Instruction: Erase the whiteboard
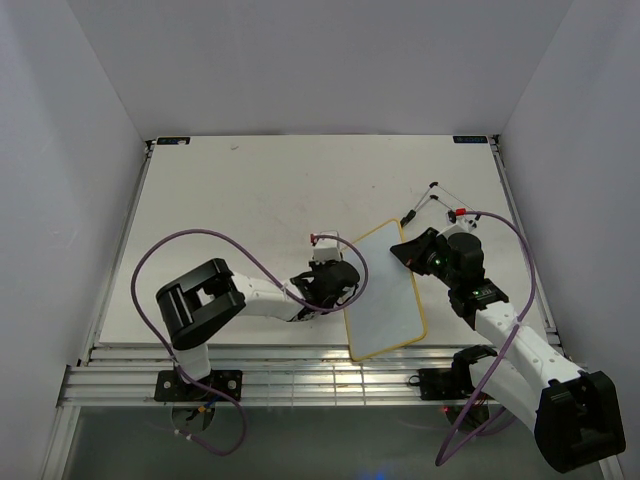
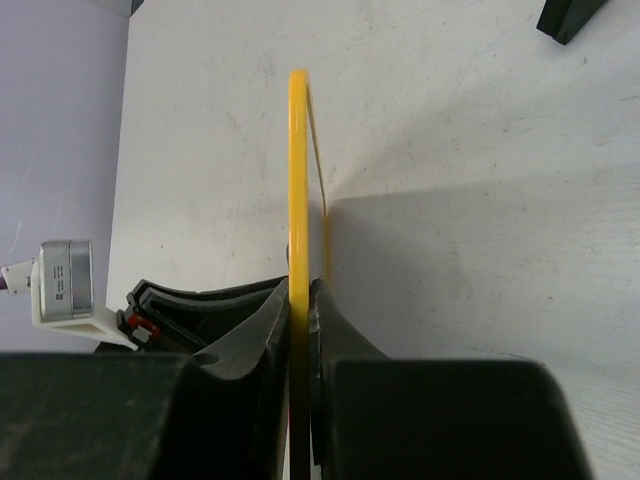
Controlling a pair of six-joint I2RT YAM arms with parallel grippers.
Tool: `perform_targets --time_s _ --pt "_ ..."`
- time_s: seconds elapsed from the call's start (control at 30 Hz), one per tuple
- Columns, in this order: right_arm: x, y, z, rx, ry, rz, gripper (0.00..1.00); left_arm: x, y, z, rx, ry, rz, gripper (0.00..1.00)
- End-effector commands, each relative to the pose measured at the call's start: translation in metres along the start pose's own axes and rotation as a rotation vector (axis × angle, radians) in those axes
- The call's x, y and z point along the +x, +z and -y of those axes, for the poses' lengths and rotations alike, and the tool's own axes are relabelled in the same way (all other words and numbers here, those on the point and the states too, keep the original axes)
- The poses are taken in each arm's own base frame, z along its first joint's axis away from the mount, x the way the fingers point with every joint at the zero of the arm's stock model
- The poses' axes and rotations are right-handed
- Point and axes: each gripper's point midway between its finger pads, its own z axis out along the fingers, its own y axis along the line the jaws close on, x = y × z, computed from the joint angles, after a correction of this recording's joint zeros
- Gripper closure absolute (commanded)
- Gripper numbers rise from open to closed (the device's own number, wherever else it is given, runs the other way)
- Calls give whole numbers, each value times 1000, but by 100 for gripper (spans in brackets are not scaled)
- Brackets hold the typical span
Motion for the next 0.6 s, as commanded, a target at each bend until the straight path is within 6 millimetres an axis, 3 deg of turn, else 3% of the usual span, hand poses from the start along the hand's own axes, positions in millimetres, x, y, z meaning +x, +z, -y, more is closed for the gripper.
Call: perform_targets --time_s 0.0,0.2,0.27,0.3,0.33,0.4,0.43,0.47,0.5,0.57 --pt "-33 -6 -62 -206 39 83 92 67 -34 33 155 55 -229 100" --pt "-33 -1 -54 -174 30 89 92 63 -88 76 357 64 -256 100" --pt "-34 1 -53 -166 24 90 92 65 -99 73 376 75 -266 100" --pt "-34 3 -50 -156 9 88 92 51 -111 75 404 58 -248 100" --pt "-36 4 -51 -150 -3 94 92 50 -116 62 392 67 -244 100" --pt "-34 8 -43 -111 -26 75 92 29 -122 42 347 90 -191 100" --pt "-35 9 -40 -97 -54 74 92 0 -127 33 322 131 -103 100" --pt "-37 10 -41 -95 -69 77 92 -17 -127 28 280 152 -75 100" --pt "-36 13 -37 -77 -80 66 92 -32 -119 10 207 178 -56 100" --pt "-41 14 -37 -63 -118 75 92 -56 -120 9 257 273 5 100"
